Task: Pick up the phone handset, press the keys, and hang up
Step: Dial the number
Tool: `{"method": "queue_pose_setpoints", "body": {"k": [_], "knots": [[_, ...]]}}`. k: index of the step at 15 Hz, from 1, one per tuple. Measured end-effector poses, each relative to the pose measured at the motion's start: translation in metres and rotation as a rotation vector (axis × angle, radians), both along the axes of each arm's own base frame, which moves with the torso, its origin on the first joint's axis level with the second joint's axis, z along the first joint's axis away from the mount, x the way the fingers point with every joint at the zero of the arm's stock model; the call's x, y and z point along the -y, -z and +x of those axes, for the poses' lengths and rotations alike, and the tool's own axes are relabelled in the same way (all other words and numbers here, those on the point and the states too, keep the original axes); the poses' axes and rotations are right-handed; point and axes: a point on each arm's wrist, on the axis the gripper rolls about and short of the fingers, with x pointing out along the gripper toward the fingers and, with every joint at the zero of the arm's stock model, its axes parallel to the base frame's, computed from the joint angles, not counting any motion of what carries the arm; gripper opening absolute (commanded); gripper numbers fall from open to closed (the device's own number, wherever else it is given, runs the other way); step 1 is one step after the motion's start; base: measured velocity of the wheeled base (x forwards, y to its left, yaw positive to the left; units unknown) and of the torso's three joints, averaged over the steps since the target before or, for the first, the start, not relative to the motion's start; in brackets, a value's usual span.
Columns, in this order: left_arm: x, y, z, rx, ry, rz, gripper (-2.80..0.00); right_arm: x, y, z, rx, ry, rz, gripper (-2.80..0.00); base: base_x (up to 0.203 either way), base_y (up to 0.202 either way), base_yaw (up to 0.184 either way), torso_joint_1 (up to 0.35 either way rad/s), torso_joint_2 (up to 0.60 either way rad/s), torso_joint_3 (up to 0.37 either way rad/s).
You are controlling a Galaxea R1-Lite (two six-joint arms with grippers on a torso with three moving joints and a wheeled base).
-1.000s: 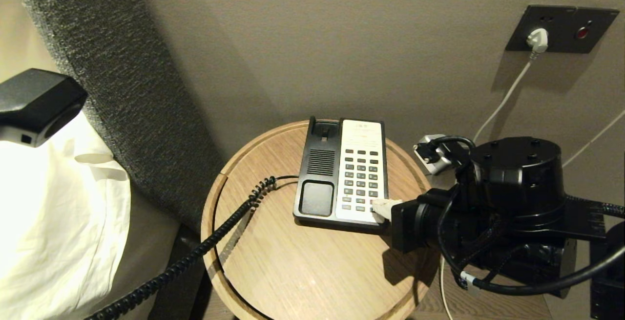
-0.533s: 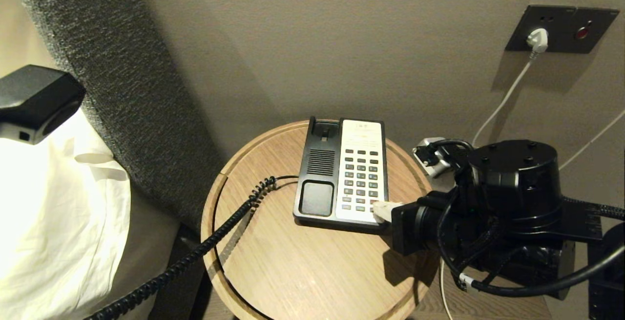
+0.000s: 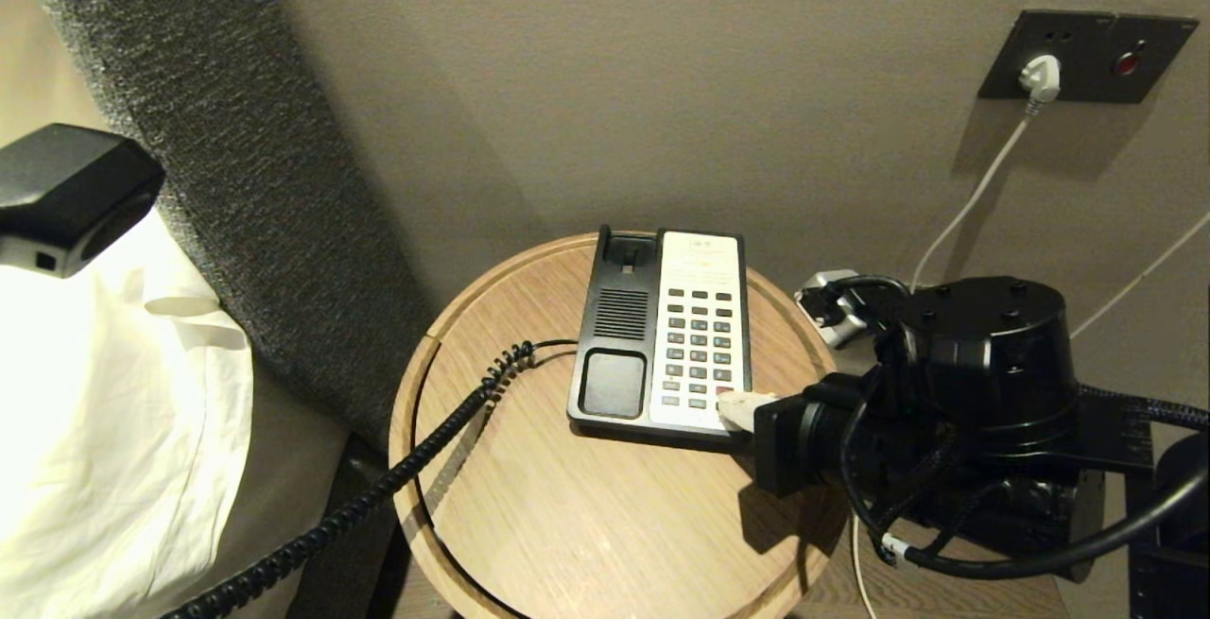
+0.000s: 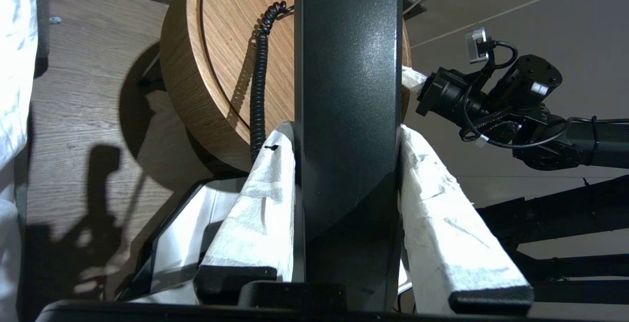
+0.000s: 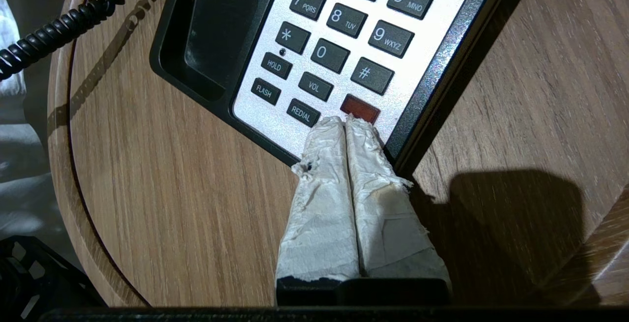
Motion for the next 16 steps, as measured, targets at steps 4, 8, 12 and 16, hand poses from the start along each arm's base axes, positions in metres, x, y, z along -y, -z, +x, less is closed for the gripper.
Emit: {"method": "queue_pose_setpoints", "body": {"k": [4,8,12,16], "knots": [[-0.001,0.001,-0.001,-0.001,0.0,0.0,-2.8,0.0,0.0,0.0,-0.001,-0.001,-0.002,-2.8,0.0,0.0,0.0,0.0,0.0,0.0],[0.0,0.003,0.0,-0.006,0.0,0.006,-2.8,0.002,-0.004,-0.002,0.01,0.003,0.009,-2.8,0.0,0.0,0.0,0.0,0.0,0.0],[0.0,0.004,0.0,-0.01,0.0,0.011,-2.8,0.005,-0.01,-0.004,0.024,0.009,0.024,-2.8,0.0,0.0,0.0,0.0,0.0,0.0],[0.002,0.004,0.002,-0.013,-0.001,0.017,-2.8,0.008,-0.015,-0.007,0.038,0.009,0.037,-2.8,0.0,0.0,0.0,0.0,0.0,0.0]]}}
